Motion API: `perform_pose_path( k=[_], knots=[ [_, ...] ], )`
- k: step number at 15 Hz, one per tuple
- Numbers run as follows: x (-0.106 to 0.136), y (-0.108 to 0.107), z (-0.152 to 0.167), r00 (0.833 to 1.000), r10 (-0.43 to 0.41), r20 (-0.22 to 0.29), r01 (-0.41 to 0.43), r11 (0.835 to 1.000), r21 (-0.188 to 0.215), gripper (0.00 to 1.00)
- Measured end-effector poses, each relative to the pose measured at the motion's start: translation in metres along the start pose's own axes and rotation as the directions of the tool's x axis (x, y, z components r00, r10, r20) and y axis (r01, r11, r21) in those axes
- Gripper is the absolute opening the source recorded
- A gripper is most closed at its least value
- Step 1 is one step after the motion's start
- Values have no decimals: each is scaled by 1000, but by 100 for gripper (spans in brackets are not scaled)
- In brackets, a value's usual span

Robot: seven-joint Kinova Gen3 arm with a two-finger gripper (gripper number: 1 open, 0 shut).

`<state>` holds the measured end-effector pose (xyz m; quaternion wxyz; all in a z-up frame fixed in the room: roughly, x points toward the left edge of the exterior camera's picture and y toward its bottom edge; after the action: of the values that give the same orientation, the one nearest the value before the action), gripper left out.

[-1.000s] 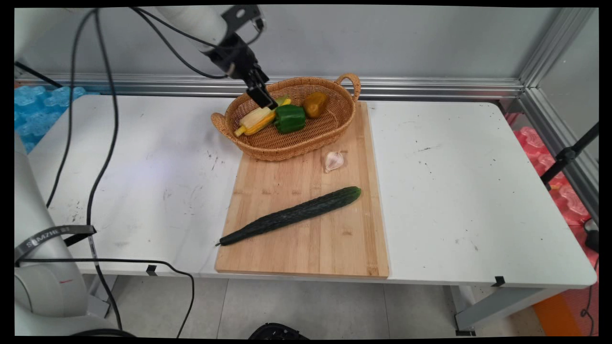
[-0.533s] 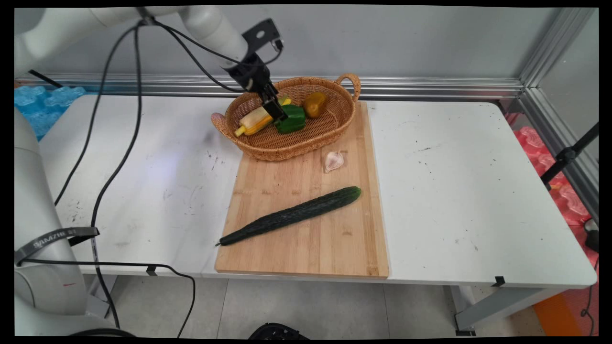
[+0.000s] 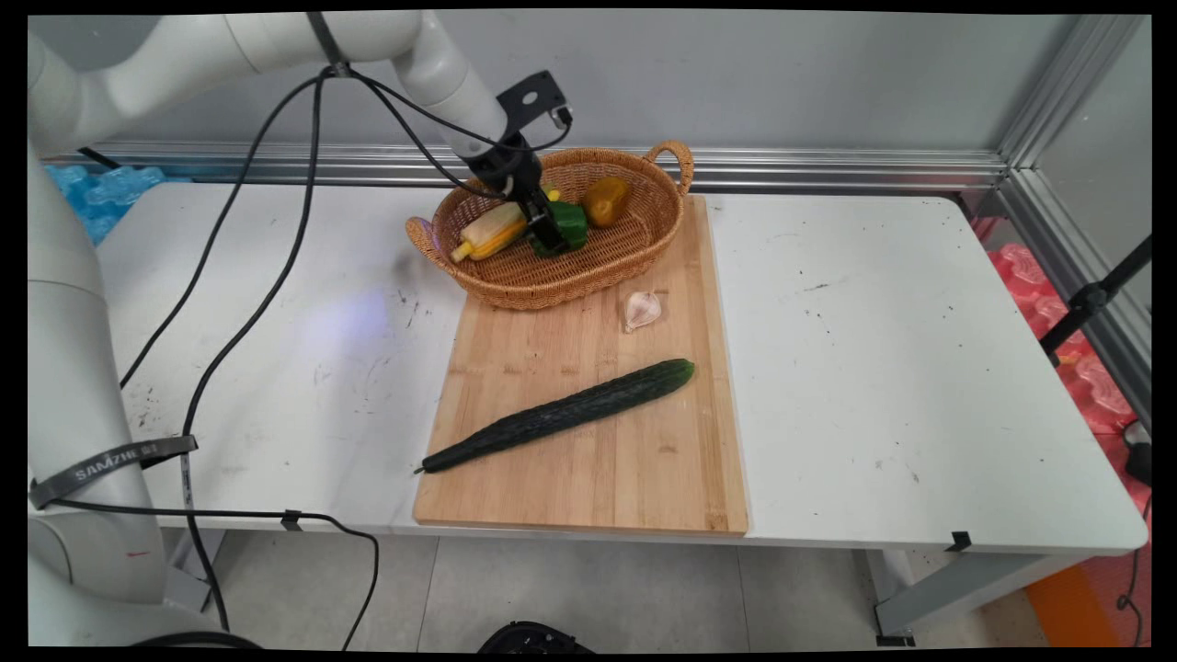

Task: Pick up the cucumber from the vegetable basket, then place the picked object on the cutting board

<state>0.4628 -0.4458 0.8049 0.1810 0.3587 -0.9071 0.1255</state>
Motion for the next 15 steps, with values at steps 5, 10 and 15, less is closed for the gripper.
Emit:
perform_pose_path(
  k=[5,10,15],
  knots=[
    [5,0,6,1000,-10,10,11,1000,-21,0],
    [10,-1,-7,1000,2,14,-2,1000,-26,0],
    [20,3,-37,1000,7,11,-7,1000,-17,0]
  ],
)
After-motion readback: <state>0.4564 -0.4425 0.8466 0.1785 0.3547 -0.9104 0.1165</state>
